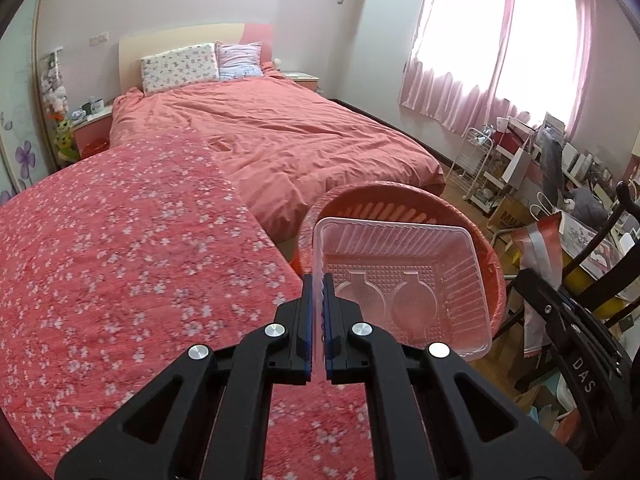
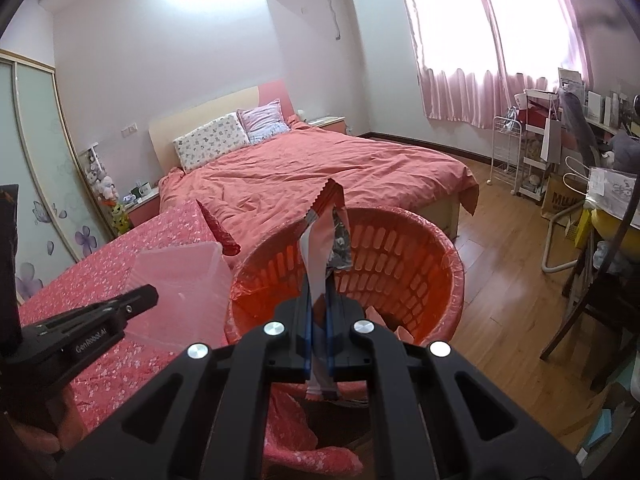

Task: Collect trash
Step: 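Carry the clear container and wrapper over the orange basket, then open both grippers to drop the container and wrapper into the basket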

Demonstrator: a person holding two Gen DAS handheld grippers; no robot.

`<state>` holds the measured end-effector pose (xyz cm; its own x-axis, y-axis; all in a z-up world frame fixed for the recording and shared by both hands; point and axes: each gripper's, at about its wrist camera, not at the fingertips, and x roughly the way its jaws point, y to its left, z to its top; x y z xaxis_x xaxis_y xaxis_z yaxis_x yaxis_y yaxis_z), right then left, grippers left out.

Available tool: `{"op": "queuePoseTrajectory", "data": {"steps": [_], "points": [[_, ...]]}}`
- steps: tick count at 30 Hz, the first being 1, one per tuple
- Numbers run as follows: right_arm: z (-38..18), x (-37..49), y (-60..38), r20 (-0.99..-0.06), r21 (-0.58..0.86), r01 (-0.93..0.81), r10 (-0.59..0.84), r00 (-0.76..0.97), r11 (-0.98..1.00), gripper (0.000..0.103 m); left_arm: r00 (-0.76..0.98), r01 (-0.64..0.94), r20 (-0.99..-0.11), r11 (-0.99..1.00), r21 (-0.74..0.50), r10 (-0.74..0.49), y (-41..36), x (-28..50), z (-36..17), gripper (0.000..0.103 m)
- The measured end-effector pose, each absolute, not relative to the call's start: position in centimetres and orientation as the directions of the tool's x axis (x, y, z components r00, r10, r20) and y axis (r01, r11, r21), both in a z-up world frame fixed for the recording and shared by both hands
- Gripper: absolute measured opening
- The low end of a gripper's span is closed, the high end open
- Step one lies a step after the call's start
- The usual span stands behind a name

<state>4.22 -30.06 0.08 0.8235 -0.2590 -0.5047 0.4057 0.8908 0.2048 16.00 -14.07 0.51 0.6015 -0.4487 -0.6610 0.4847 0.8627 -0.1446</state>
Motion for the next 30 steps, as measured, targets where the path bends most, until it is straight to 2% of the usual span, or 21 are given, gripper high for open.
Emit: {"op": "queuePoseTrajectory", "data": {"steps": [25, 30], "points": [[-2.4, 7.8, -33.8, -0.508, 0.247, 0.392, -0.226, 0.831, 0.886, 0.007, 0.551, 0.513, -0.683, 0.840, -0.175, -0.479, -19.2, 18.8, -1.3, 0.004], [-2.5, 8.4, -34.4, -0.504, 0.263, 0.398, -0.227, 0.833, 0.879, 0.009, 0.543, 0.517, -0.692, 0.839, -0.170, -0.475, -19.9, 19.1, -1.6, 0.004]]}}
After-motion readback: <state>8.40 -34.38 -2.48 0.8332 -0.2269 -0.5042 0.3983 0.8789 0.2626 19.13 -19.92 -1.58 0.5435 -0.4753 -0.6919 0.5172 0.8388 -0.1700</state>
